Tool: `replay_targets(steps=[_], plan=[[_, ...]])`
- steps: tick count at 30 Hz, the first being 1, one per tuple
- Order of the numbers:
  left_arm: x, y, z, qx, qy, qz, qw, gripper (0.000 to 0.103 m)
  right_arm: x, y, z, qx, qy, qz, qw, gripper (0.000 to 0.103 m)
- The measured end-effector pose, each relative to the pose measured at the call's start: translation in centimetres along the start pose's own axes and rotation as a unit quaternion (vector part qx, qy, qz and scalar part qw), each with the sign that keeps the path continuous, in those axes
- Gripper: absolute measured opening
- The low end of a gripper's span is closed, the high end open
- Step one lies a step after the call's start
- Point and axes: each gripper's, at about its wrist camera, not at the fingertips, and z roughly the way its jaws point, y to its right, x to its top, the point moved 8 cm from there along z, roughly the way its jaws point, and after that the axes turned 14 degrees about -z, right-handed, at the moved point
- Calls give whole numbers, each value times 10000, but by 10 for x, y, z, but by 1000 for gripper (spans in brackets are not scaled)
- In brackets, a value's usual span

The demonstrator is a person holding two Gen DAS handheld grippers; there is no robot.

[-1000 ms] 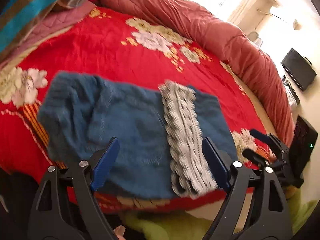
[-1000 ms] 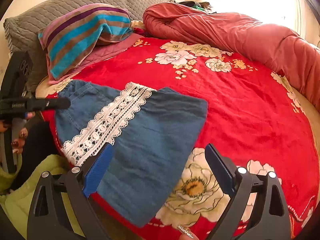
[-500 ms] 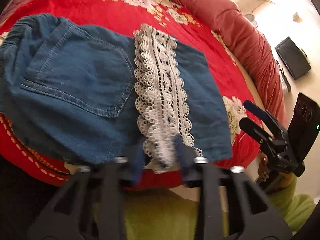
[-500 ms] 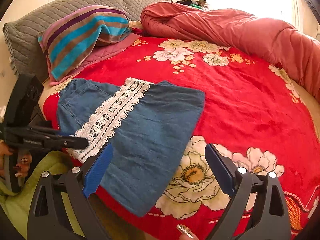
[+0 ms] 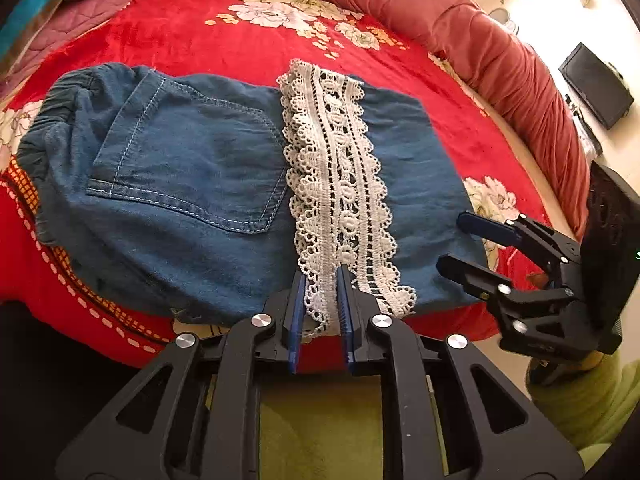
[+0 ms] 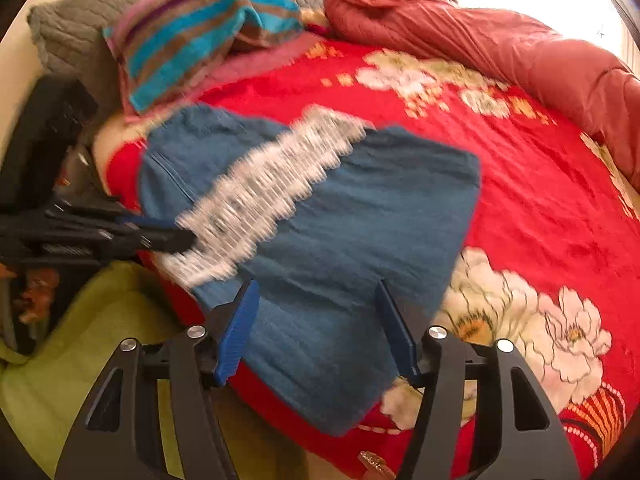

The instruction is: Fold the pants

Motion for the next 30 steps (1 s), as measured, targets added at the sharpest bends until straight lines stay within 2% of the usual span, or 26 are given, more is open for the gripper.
replay_targets(steps=[6, 21, 24, 30], plan=[[-2, 2, 4, 167, -6, 192, 9997, 15, -15, 1, 2, -74, -62, 5, 10000, 56], [-3, 7, -3, 267, 123, 295, 9991, 17, -15, 2, -8, -72, 7, 162, 9998, 58], [-3, 9, -6, 284, 171, 316, 9990, 19, -13, 4, -13, -84, 62, 221, 9997, 65], [-2, 11, -13, 330, 275, 374, 9984, 22, -9, 9, -24, -190, 165, 256, 9994, 72]])
